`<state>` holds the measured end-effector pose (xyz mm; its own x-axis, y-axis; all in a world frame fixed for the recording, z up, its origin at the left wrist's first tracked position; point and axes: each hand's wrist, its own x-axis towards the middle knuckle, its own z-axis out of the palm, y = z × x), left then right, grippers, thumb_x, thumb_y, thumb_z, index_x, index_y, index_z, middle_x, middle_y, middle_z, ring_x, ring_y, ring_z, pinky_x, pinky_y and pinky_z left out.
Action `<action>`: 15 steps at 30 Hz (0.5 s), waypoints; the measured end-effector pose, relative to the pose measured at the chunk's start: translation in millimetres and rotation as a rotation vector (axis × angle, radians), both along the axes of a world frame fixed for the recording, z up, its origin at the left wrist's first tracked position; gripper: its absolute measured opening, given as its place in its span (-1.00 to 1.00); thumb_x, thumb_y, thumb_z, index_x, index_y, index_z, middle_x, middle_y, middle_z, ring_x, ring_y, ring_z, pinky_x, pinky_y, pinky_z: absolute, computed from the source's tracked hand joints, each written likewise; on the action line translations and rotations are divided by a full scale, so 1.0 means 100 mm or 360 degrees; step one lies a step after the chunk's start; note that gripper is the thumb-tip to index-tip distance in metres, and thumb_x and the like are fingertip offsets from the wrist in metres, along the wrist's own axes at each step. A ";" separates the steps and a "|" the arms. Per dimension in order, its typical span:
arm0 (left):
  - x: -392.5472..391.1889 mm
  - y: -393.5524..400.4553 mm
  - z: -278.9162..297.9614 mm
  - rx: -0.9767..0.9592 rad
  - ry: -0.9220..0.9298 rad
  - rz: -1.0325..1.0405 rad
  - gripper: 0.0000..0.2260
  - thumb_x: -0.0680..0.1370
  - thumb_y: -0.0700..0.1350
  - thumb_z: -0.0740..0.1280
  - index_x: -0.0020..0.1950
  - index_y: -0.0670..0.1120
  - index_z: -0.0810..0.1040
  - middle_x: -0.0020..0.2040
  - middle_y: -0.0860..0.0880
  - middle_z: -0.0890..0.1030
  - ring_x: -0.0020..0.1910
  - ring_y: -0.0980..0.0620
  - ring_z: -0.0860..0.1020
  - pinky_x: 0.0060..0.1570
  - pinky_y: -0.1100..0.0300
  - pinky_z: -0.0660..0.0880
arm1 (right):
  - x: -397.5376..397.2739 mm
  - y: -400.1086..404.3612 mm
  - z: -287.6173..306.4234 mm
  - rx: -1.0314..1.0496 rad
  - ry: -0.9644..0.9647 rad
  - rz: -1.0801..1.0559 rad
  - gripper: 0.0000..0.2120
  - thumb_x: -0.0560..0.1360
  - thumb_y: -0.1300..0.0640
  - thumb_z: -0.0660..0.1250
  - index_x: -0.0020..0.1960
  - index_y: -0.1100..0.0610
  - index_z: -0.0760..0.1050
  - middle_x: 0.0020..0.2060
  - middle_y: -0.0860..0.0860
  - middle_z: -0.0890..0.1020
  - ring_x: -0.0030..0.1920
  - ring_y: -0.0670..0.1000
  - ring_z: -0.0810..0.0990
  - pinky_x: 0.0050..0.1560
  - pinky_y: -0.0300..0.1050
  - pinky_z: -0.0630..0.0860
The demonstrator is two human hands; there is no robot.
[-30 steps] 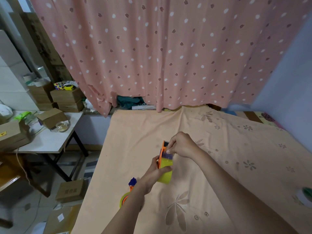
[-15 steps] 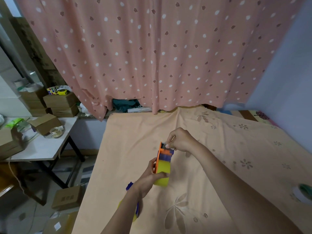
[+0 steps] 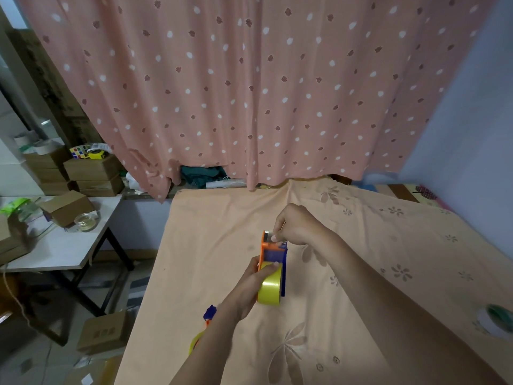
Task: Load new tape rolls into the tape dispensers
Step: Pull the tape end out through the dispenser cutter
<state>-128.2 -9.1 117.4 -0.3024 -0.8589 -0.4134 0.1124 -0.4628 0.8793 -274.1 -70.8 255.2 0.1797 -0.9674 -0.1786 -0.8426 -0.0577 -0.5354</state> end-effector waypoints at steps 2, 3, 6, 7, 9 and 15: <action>0.02 -0.01 -0.03 -0.0008 0.0021 0.0052 -0.53 0.51 0.02 0.46 0.37 0.05 0.41 0.16 -0.04 0.64 0.03 -0.03 0.65 -0.05 0.08 0.59 | -0.03 -0.01 0.01 0.0023 -0.0055 -0.0043 -0.96 0.40 0.22 0.55 -0.19 0.19 0.72 -0.29 0.06 0.74 -0.18 -0.01 0.73 -0.02 -0.09 0.65; 0.03 -0.01 -0.04 -0.0023 0.0022 0.0082 -0.50 0.48 0.02 0.46 0.38 0.04 0.40 0.17 -0.05 0.64 0.03 -0.03 0.65 -0.04 0.08 0.59 | -0.04 -0.02 0.02 0.0026 -0.0076 -0.0079 -0.96 0.40 0.22 0.55 -0.19 0.19 0.72 -0.31 0.06 0.74 -0.20 -0.01 0.73 0.00 -0.09 0.66; 0.04 -0.03 -0.05 -0.0066 0.0016 0.0107 -0.46 0.46 0.02 0.47 0.39 0.04 0.38 0.20 -0.04 0.62 0.07 -0.03 0.65 -0.05 0.09 0.59 | -0.03 -0.04 0.05 -0.0020 -0.0056 -0.0122 -0.98 0.40 0.23 0.55 -0.20 0.18 0.73 -0.28 0.07 0.74 -0.16 0.02 0.72 0.01 -0.06 0.66; 0.04 -0.04 -0.05 -0.0075 0.0019 0.0108 -0.44 0.44 0.03 0.47 0.39 0.04 0.38 0.21 -0.05 0.63 0.08 -0.03 0.65 -0.05 0.10 0.59 | -0.01 -0.05 0.06 -0.0026 -0.0032 -0.0116 -0.98 0.41 0.24 0.54 -0.19 0.19 0.73 -0.26 0.07 0.74 -0.14 0.04 0.72 0.02 -0.06 0.65; 0.05 -0.05 -0.06 -0.0111 0.0001 0.0104 -0.36 0.37 0.06 0.50 0.41 0.05 0.37 0.23 -0.04 0.62 0.11 -0.02 0.65 -0.04 0.12 0.59 | 0.00 -0.08 0.08 -0.0028 0.0004 -0.0161 -0.96 0.44 0.29 0.49 -0.17 0.23 0.73 -0.26 0.10 0.75 -0.16 0.05 0.73 0.00 -0.09 0.65; 0.07 0.04 -0.27 -0.0111 0.0048 0.0015 -0.25 0.29 0.01 0.59 0.42 0.14 0.37 0.30 -0.04 0.53 0.25 -0.05 0.59 0.08 0.08 0.59 | -0.06 -0.17 0.20 0.0023 0.0034 -0.0255 -0.92 0.48 0.31 0.44 -0.10 0.33 0.70 -0.22 0.17 0.75 -0.24 0.04 0.73 -0.18 -0.24 0.61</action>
